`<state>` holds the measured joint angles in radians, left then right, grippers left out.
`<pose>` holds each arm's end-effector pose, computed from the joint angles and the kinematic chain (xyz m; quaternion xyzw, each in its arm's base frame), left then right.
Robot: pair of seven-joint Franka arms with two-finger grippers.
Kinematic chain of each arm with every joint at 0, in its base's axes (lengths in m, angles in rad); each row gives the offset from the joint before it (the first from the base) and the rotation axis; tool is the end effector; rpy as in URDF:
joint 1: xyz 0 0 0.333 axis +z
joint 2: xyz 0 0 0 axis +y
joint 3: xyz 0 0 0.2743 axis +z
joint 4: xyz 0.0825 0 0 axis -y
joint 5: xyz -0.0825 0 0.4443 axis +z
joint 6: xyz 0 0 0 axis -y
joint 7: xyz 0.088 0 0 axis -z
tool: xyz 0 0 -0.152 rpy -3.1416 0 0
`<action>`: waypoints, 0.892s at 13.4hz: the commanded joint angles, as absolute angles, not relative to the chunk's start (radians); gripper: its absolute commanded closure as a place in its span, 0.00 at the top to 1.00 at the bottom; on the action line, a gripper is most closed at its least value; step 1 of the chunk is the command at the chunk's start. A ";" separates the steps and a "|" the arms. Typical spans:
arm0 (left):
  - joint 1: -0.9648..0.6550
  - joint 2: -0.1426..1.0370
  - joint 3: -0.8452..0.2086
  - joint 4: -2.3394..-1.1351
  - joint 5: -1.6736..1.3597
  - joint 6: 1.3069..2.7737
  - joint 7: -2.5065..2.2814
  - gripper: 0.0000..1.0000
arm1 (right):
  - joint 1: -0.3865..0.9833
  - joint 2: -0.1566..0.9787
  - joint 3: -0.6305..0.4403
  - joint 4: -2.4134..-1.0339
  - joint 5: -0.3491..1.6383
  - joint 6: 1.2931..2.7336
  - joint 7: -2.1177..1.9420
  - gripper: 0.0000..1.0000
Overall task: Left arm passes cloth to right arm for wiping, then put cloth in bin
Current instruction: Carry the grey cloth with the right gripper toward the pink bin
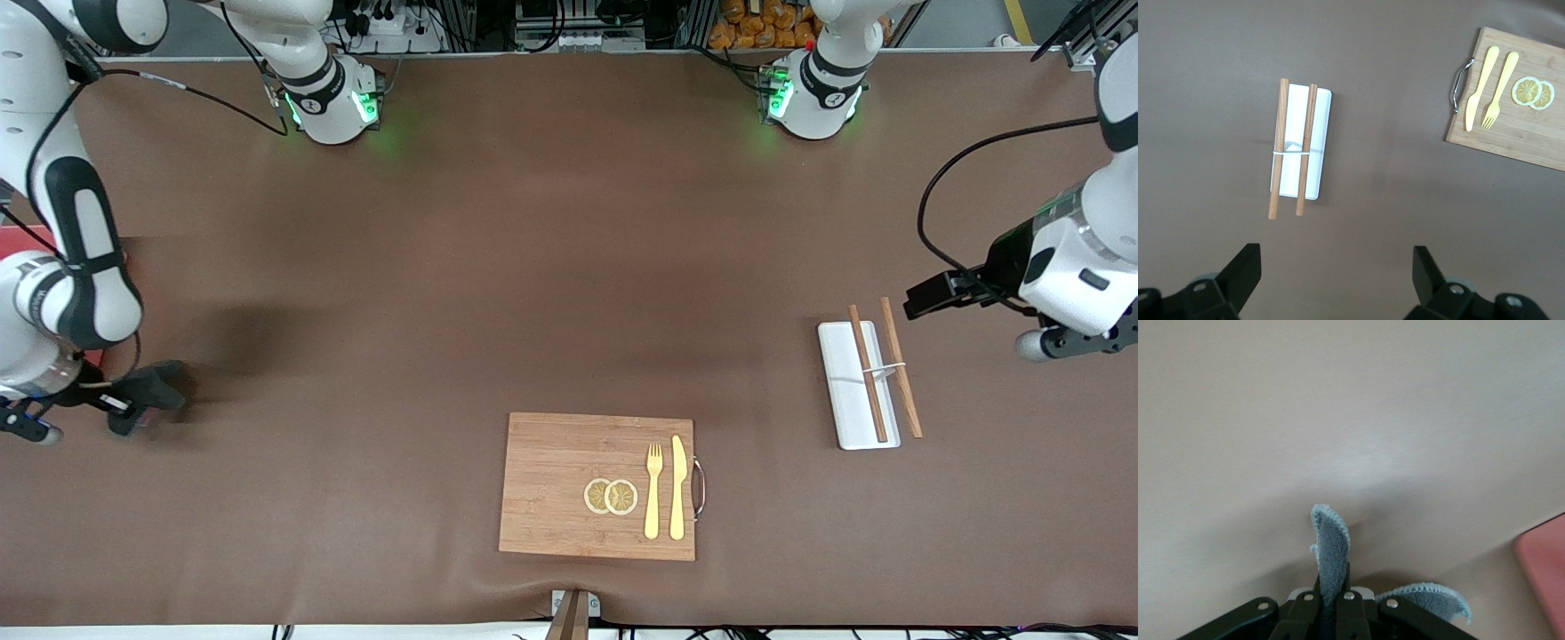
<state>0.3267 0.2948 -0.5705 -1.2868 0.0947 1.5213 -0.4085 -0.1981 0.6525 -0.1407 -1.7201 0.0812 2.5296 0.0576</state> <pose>0.6677 -0.1065 0.5185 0.9951 0.0934 -0.0174 0.0274 0.6727 -0.2346 0.1067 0.9742 -0.2094 0.0793 0.0267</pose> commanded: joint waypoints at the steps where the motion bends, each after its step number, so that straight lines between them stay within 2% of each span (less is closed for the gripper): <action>1: 0.331 0.221 -0.539 -1.339 0.107 1.514 -0.342 1.00 | -0.106 0.708 -0.149 -1.713 0.054 2.546 0.248 0.00; 2: 0.277 0.194 -0.462 -1.371 0.097 1.517 -0.312 1.00 | -0.085 0.725 -0.146 -1.715 0.061 2.572 0.308 0.00; 4: 0.058 0.143 -0.196 -1.408 0.069 1.519 -0.238 1.00 | 0.001 0.738 -0.144 -1.729 0.066 2.592 0.470 0.00; 6: -0.006 0.097 -0.066 -1.463 -0.033 1.526 -0.226 1.00 | 0.107 0.730 -0.144 -1.736 0.066 2.579 0.674 0.00; 10: -0.006 -0.014 -0.054 -1.592 -0.046 1.572 -0.206 1.00 | 0.314 0.723 -0.141 -1.730 0.069 2.580 1.003 0.00; 12: 0.005 -0.026 -0.087 -1.604 -0.035 1.566 -0.201 1.00 | 0.391 0.687 -0.140 -1.727 0.069 2.568 1.101 0.00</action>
<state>0.0005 0.0302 -0.0671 -1.5350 -0.0327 1.5380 -0.2171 0.3415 0.7226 -0.1352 -1.7175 0.0745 2.5855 1.0115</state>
